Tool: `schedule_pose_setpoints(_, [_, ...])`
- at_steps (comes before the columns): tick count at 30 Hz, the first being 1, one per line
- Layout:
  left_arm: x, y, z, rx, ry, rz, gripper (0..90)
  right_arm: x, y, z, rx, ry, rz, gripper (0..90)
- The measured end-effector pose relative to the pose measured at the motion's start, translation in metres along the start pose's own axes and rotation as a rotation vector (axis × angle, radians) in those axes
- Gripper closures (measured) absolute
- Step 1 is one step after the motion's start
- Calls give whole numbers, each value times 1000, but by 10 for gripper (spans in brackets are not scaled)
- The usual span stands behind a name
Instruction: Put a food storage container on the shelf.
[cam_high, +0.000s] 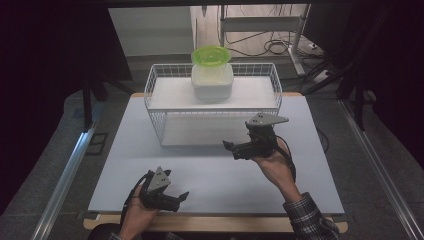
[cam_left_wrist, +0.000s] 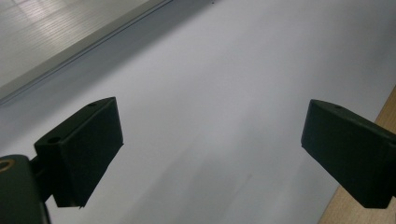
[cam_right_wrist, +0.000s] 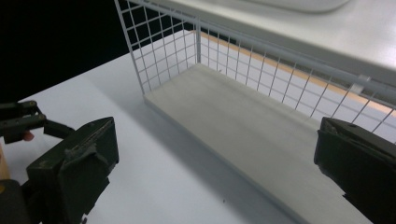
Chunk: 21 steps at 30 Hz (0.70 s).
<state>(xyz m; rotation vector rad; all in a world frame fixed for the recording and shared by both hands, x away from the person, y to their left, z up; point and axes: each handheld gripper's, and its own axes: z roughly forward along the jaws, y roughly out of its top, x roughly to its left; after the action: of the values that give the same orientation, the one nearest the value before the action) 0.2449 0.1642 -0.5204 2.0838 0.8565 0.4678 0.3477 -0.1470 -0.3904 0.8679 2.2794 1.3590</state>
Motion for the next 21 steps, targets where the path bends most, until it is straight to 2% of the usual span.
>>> schedule_pose_setpoints(10, [-1, 0, 0, 1, 2, 2, 51, -2, -30, -7, 3, -19, 4, 1])
schedule_pose_setpoints(21, [-1, 0, 0, 0, -1, 2, 49, -7, -61, -8, 35, -44, 16, 2])
